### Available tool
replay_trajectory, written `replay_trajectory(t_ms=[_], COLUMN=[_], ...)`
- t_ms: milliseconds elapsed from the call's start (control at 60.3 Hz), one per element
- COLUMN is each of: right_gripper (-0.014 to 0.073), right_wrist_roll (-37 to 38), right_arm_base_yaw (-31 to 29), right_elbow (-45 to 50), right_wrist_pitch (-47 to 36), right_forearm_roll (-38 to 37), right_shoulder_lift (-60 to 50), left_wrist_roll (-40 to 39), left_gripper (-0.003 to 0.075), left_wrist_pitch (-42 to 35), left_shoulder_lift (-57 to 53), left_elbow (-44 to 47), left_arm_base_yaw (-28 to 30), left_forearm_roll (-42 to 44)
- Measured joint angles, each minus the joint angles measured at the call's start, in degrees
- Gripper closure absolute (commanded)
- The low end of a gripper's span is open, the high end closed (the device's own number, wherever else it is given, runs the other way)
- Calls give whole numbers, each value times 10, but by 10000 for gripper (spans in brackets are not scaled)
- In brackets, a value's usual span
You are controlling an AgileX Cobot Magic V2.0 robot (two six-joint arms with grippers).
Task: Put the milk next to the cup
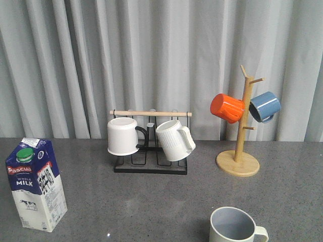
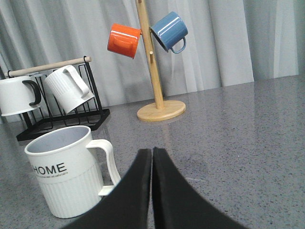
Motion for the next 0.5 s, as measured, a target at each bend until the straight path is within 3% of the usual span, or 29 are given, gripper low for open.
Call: replay_trajectory(t_ms=[315,498], right_gripper=[599,599], right_wrist_roll=[0,0], right_arm_base_yaw=[0,0], right_elbow=[0,0], right_wrist_pitch=[0,0], right_forearm_roll=[0,0], right_shoulder_lift=[0,0], left_wrist_roll=[-3,-67], left_gripper=[727,727], left_wrist_pitch=[-2,-26], left_shoulder_lift=[0,0], left_elbow=[0,0], left_arm_base_yaw=[0,0], left_forearm_roll=[0,0])
